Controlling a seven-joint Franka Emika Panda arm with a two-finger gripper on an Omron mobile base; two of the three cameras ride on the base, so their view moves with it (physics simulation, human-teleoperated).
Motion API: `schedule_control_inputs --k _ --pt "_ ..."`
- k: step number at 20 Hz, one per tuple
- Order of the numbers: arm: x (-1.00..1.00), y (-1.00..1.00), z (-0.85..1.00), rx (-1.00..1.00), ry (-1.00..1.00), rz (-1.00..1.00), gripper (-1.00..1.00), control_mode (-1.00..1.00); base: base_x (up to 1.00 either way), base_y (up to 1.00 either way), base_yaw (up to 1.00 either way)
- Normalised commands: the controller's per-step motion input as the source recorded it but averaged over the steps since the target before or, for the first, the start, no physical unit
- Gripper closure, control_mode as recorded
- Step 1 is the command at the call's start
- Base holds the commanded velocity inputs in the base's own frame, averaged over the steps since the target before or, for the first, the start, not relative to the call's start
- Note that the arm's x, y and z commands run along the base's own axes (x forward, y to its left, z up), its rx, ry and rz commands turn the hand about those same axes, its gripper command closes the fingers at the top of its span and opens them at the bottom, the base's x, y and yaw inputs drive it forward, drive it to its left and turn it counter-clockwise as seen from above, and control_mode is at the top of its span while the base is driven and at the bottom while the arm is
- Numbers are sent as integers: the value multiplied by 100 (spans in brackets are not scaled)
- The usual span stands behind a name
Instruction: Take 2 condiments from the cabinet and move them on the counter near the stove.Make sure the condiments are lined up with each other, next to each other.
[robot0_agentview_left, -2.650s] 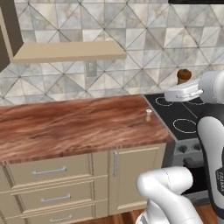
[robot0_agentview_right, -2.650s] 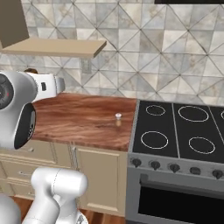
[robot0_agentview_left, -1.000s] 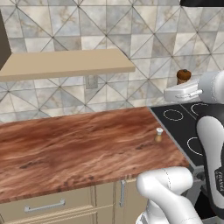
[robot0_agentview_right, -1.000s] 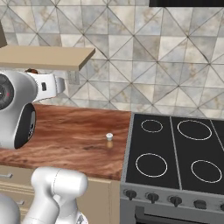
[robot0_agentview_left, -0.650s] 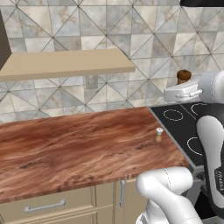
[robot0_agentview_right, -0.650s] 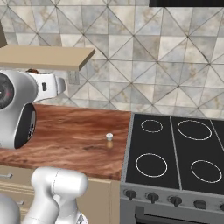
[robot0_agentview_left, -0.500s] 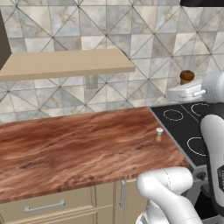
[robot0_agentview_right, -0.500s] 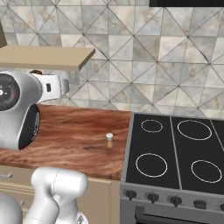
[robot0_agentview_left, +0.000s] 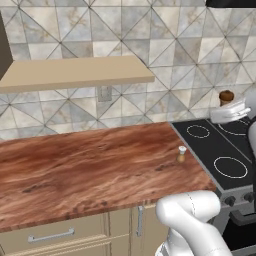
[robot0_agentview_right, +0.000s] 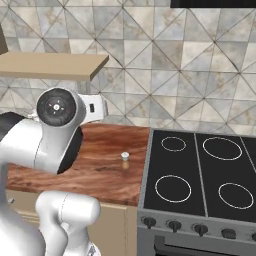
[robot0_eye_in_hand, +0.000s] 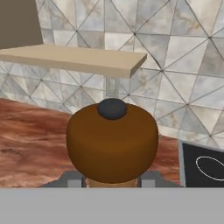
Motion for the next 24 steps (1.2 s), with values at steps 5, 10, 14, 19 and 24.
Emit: schedule_control_inputs --k 5,10,14,19,24 --pt "36 -72 -54 -23 13 9 100 -100 0 0 0" --pt "55 -26 -65 -8 5 25 100 -100 0 0 0" --pt "38 -6 -43 2 -17 31 100 -100 0 0 0" --pt "25 -4 -47 2 -8 28 100 -100 0 0 0" --pt "21 -4 -40 5 0 6 100 -100 0 0 0"
